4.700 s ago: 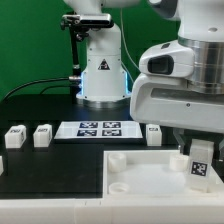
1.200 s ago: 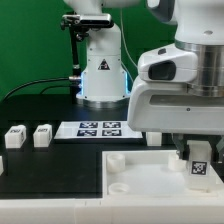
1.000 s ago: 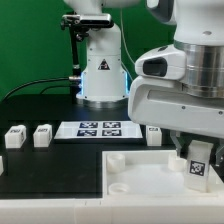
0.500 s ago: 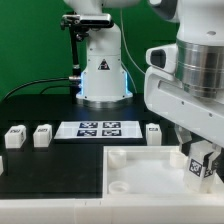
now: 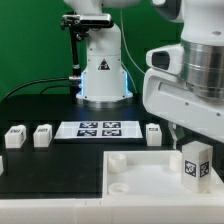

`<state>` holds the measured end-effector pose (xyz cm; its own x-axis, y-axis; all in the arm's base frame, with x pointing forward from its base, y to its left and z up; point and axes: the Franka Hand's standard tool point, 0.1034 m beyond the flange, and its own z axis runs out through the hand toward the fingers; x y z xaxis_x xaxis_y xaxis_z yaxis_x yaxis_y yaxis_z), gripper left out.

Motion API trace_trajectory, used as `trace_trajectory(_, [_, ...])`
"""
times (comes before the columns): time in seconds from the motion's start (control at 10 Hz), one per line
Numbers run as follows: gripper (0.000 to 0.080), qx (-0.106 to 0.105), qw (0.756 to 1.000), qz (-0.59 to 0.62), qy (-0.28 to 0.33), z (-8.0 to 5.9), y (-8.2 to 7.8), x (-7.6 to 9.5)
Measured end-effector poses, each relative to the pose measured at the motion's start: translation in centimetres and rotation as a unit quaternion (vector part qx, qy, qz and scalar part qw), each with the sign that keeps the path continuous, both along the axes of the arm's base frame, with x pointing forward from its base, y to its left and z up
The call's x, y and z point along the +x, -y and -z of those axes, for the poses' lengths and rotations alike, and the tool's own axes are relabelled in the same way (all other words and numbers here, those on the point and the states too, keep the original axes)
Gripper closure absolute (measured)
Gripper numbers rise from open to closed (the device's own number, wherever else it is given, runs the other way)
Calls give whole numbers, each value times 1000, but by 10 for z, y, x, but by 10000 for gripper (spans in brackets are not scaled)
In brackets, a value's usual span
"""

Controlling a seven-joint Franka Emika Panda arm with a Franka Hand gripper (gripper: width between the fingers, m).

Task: Assemble one leg

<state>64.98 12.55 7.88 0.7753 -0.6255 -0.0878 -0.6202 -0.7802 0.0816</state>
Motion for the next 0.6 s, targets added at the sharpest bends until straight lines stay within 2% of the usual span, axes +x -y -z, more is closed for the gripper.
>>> trace_trajectory(0.1, [157, 12, 996, -87, 1, 0, -4, 0])
trace_trajectory(0.2, [157, 22, 986, -165, 5, 1, -7, 1])
trace_trajectory(0.5, [150, 37, 933, -359, 8, 0, -6, -1])
trace_trajectory(0.6, [150, 44, 905, -423, 6, 0, -2, -2])
